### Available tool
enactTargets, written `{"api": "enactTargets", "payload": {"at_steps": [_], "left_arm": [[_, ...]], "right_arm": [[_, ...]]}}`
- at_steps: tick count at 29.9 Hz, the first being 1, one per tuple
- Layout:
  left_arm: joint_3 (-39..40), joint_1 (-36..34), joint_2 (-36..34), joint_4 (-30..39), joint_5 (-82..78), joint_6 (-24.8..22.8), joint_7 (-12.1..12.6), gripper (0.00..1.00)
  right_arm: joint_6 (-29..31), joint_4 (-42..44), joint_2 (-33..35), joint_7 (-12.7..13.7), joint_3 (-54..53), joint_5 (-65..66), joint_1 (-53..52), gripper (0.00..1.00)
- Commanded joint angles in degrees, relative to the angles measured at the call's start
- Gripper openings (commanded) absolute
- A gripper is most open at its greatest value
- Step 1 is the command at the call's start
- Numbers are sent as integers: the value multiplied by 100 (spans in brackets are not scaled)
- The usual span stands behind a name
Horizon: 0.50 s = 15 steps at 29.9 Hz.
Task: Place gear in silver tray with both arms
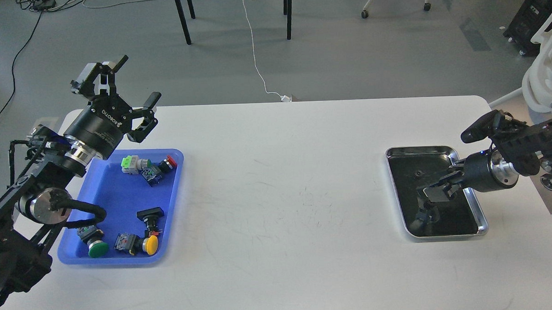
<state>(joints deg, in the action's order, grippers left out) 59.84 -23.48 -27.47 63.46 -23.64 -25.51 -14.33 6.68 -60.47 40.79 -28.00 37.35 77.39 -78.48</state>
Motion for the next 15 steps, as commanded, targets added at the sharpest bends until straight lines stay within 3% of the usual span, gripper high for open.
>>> {"api": "enactTargets", "payload": {"at_steps": [1, 12, 15], "left_arm": [[-7, 1, 75, -1, 0, -7, 0, 98], [-34, 28, 540, -97, -193, 195, -9, 98], [-34, 89, 699, -159, -395, 248, -26, 98]], "right_arm": [[44, -17, 166, 0, -1244, -844, 287, 95], [44, 45, -263, 0, -3549, -6626, 1931, 95], [35, 44, -553, 0, -3997, -7535, 2345, 99]]}}
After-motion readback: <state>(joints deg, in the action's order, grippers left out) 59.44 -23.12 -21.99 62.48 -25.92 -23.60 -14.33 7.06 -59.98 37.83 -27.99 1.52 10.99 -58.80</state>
